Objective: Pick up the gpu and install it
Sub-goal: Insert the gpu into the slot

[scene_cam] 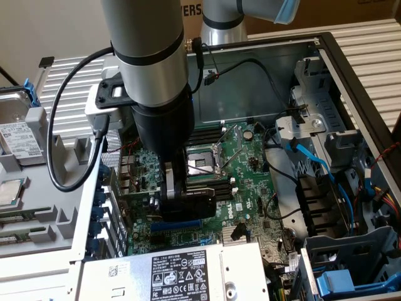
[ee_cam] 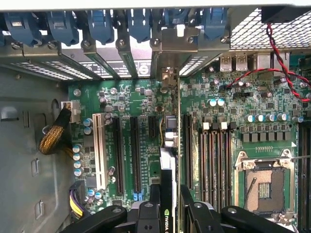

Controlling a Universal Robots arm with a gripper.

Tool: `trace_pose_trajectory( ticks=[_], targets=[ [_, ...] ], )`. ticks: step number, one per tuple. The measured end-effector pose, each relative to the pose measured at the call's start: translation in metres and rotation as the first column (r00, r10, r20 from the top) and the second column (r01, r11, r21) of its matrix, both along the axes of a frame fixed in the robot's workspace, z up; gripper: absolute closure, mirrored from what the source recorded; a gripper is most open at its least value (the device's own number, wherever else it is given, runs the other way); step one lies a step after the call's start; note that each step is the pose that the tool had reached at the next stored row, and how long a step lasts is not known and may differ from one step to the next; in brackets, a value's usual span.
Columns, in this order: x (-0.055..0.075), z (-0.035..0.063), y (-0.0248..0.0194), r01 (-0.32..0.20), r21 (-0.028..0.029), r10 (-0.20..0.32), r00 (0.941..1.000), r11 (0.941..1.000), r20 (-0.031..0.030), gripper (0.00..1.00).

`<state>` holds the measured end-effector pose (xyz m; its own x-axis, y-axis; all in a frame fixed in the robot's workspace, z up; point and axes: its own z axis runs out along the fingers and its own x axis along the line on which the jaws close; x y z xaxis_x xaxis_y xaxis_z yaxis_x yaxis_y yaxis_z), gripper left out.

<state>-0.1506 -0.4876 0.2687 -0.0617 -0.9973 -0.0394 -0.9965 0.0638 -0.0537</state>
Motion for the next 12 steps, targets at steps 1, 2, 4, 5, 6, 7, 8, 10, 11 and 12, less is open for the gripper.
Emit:
trace_pose_trajectory(
  ticks=[1, 2, 4, 5, 6, 7, 8, 10, 11, 12],
  targets=[
    [0.0005, 0.0000, 0.0000, 0.000, -0.0001, 0.000, 1.0000, 1.0000, -0.0003, 0.74],
    [0.0005, 0.0000, -0.0001, 0.000, 0.0000, 0.000, 1.0000, 1.0000, -0.0004, 0.74],
    [0.0006, 0.0000, 0.0000, 0.000, -0.0002, 0.000, 1.0000, 1.0000, -0.0004, 0.74],
    [0.0007, 0.0000, 0.0002, 0.000, -0.0007, 0.000, 1.0000, 1.0000, -0.0004, 0.74],
    [0.0008, 0.0001, 0.0006, 0.000, -0.0021, 0.000, 1.0000, 1.0000, -0.0005, 0.74],
    [0.0008, 0.0001, 0.0009, 0.000, -0.0035, 0.000, 1.0000, 1.0000, -0.0005, 0.74],
    [0.0008, 0.0000, 0.0013, 0.000, -0.0048, 0.000, 1.0000, 1.0000, -0.0004, 0.74],
    [0.0007, 0.0000, 0.0013, 0.000, -0.0068, 0.000, 1.0000, 1.0000, -0.0005, 0.74],
    [0.0007, 0.0000, 0.0013, 0.000, -0.0069, 0.000, 1.0000, 1.0000, -0.0005, 0.74],
    [0.0007, 0.0000, 0.0013, 0.000, -0.0071, 0.000, 1.0000, 1.0000, -0.0006, 0.74]
  ],
)
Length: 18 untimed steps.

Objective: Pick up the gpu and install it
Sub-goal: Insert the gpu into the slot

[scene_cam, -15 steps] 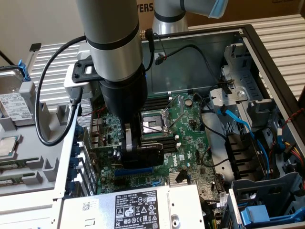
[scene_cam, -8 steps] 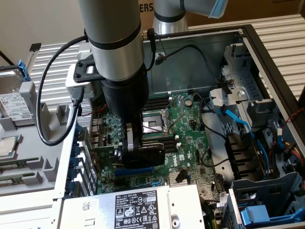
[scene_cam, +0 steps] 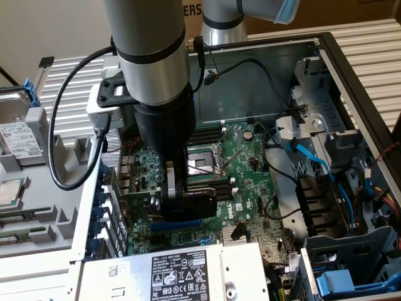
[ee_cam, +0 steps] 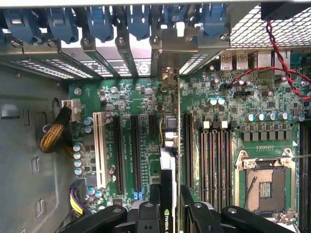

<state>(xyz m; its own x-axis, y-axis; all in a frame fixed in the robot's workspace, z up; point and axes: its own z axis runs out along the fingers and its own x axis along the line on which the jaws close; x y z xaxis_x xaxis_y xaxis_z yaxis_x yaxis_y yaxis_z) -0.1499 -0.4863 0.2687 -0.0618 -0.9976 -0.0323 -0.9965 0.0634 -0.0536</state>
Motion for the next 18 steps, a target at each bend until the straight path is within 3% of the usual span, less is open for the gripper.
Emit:
trace_pose_trajectory(
  ticks=[4, 9, 18],
  targets=[
    [0.0001, -0.0001, 0.0001, 0.000, -0.0011, 0.000, 1.0000, 1.0000, 0.0002, 0.74],
    [0.0001, -0.0001, 0.0004, 0.001, -0.0134, -0.001, 1.0000, 0.9999, 0.0002, 0.74],
    [0.0002, 0.0018, 0.0009, 0.002, -0.0139, -0.002, 1.0000, 0.9999, 0.0000, 0.74]
  ],
)
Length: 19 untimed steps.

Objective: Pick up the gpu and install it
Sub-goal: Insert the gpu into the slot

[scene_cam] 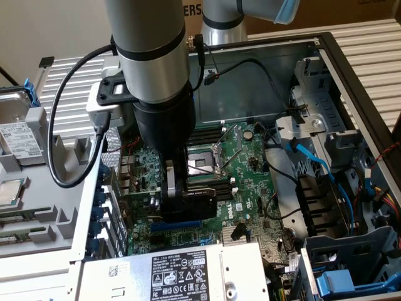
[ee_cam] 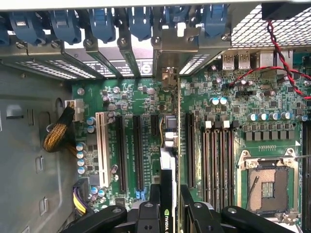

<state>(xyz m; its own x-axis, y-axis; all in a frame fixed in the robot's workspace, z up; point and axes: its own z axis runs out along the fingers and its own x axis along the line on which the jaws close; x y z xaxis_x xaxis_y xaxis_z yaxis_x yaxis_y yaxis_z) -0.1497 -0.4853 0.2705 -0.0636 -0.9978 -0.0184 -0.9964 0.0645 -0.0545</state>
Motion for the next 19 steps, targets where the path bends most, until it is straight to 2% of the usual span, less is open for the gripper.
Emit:
trace_pose_trajectory(
  ticks=[7, 15, 19],
  targets=[
    [0.0011, 0.0017, 0.0007, 0.001, -0.0010, -0.001, 1.0000, 1.0000, 0.0002, 0.74],
    [0.0011, 0.0018, 0.0025, 0.005, -0.0113, -0.005, 1.0000, 0.9999, 0.0000, 0.74],
    [0.0011, 0.0018, 0.0030, 0.007, -0.0120, -0.007, 1.0000, 0.9999, 0.0001, 0.74]
  ],
)
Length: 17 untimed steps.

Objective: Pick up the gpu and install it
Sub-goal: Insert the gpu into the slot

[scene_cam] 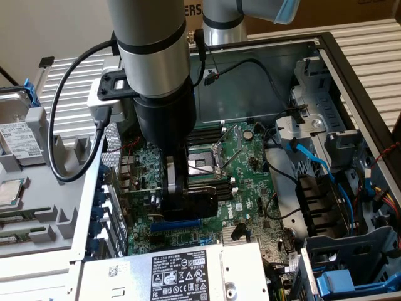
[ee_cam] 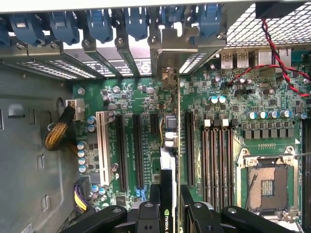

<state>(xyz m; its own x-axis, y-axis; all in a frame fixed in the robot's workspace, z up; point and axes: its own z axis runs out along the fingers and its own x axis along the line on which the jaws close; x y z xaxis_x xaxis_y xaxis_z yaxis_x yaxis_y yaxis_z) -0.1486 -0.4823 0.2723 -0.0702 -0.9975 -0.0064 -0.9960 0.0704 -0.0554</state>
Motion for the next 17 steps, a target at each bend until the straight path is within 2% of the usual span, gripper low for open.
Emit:
trace_pose_trajectory(
  ticks=[17],
  targets=[
    [-0.0022, -0.0001, 0.0011, 0.002, 0.0001, -0.002, 1.0000, 1.0000, 0.0000, 0.74]
  ],
)
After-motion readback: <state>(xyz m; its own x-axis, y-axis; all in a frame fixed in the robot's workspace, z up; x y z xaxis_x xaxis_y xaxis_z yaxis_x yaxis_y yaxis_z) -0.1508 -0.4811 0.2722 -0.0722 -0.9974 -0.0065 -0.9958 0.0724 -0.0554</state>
